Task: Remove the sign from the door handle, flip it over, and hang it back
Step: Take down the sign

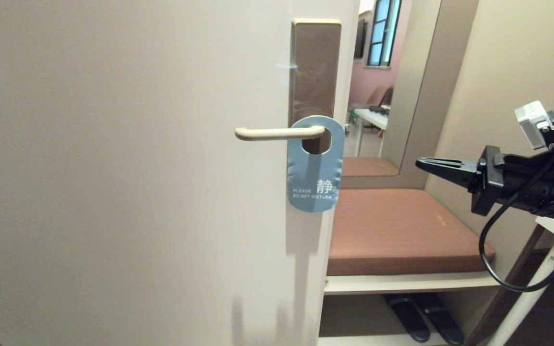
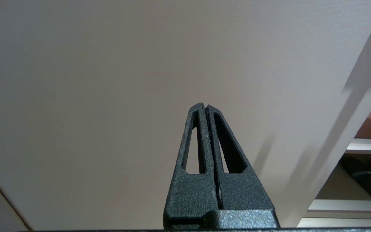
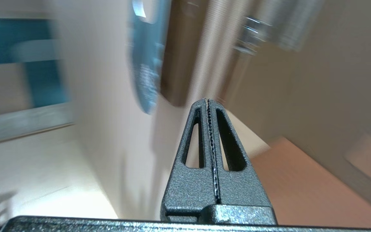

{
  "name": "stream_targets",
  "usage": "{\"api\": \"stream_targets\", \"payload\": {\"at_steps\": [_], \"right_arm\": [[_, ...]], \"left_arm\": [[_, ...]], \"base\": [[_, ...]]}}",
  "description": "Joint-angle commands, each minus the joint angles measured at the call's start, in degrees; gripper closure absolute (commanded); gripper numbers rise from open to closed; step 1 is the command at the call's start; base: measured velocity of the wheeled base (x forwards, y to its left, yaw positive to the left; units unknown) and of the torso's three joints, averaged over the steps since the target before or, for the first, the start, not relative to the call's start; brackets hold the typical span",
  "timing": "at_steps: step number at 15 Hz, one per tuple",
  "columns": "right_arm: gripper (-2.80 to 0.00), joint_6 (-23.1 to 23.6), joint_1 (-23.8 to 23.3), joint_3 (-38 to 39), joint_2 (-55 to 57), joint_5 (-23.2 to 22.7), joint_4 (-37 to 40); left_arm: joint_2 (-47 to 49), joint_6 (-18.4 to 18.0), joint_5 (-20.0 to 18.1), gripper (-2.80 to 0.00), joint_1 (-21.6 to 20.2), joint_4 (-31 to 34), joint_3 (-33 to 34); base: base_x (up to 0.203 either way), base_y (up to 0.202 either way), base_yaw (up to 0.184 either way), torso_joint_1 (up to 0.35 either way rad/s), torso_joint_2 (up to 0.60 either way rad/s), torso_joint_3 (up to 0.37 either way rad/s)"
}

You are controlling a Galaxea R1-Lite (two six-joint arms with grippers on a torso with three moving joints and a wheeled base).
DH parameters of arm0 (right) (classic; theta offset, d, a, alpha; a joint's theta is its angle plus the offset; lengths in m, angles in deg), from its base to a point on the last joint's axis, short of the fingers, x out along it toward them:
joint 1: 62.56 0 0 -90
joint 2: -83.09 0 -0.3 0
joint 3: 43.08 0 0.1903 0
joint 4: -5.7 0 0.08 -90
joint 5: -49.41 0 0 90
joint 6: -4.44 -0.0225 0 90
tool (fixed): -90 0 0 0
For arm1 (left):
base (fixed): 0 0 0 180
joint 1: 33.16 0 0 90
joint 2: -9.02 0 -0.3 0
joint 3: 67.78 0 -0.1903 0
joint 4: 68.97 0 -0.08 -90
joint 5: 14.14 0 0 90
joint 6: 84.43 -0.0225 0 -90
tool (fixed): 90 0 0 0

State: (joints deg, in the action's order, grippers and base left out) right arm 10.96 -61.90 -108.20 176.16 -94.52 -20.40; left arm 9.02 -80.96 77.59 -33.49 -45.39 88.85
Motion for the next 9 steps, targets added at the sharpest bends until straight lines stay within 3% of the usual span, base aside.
{"api": "stream_targets", "payload": {"at_steps": [1,3,9], "right_arm": [[0.00,0.0,0.1,-2.6,5.2,-5.4,-0.7],[0.00,0.0,0.8,-2.9,6.5,-7.9,-0.7],[0.00,0.1,6.5,-3.3,8.5,-8.8,-0.8]], "left_arm": [[0.0,0.1,0.0,0.00,0.0,0.0,0.0],[0.0,0.1,0.0,0.00,0.0,0.1,0.0],[0.0,0.1,0.0,0.00,0.0,0.0,0.0]], "base": [[0.000,0.000,0.000,0.000,0.00,0.000],[0.000,0.000,0.000,0.000,0.00,0.000],[0.000,0.000,0.000,0.000,0.00,0.000]]}}
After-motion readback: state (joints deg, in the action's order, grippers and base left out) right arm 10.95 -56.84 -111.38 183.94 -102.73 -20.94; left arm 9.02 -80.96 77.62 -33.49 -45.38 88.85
